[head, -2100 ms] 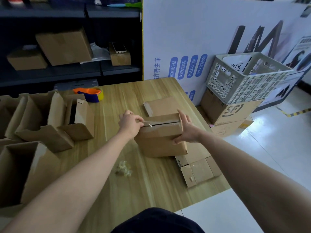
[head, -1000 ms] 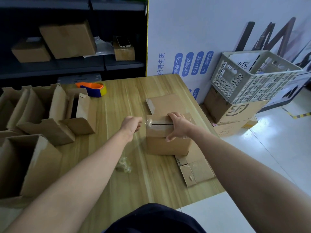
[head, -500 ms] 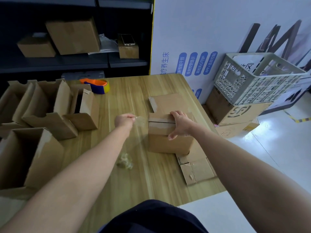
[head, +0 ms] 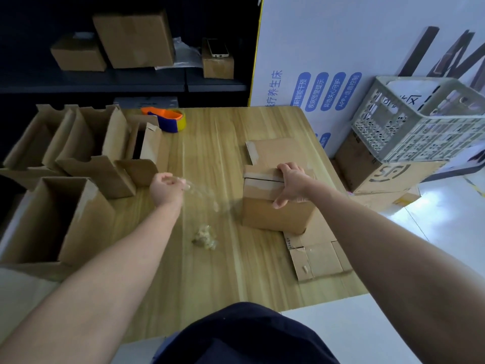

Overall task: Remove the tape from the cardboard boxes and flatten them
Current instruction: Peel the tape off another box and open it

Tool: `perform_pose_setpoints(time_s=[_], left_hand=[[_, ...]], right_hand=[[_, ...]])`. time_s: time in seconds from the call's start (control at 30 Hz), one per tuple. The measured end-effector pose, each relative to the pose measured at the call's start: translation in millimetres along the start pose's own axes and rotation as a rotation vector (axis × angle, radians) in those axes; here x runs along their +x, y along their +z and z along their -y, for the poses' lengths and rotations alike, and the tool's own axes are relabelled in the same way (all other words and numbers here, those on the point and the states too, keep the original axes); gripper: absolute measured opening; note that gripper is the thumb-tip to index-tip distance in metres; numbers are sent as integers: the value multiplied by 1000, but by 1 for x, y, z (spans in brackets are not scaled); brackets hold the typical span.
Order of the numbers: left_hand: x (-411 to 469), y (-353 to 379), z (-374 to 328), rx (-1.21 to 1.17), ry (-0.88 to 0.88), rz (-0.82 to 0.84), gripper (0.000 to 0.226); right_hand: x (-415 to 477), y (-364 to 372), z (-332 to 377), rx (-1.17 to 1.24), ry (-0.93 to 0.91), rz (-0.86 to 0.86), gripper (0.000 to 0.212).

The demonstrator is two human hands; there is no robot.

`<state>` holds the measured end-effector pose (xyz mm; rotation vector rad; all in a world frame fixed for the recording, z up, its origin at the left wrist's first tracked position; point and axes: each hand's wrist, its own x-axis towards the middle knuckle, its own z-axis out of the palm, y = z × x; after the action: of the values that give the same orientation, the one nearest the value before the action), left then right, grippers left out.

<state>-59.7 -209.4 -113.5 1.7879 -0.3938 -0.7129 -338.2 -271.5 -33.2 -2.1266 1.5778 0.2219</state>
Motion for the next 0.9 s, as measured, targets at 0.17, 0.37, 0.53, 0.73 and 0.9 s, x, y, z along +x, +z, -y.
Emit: perform_pose_setpoints(time_s=[0.17, 0.37, 0.53, 0.73, 0.9], left_hand=[[-27, -8, 28, 465, 340, 342, 20], [-48, -20, 83, 836, 339, 693, 21], [-56, -20, 86, 1095, 270, 935, 49], [-67, -26, 91, 1250, 390, 940, 66], [-67, -25, 76, 998, 470, 792, 100]], right_hand=[[1, -1, 1, -39, -4, -2, 113], [1, 0, 1, -54, -9, -3, 115], [0, -1, 4, -75, -9, 9, 115], [-1, 1, 4, -75, -16, 1, 113], [-1, 4, 3, -74, -23, -16, 111]])
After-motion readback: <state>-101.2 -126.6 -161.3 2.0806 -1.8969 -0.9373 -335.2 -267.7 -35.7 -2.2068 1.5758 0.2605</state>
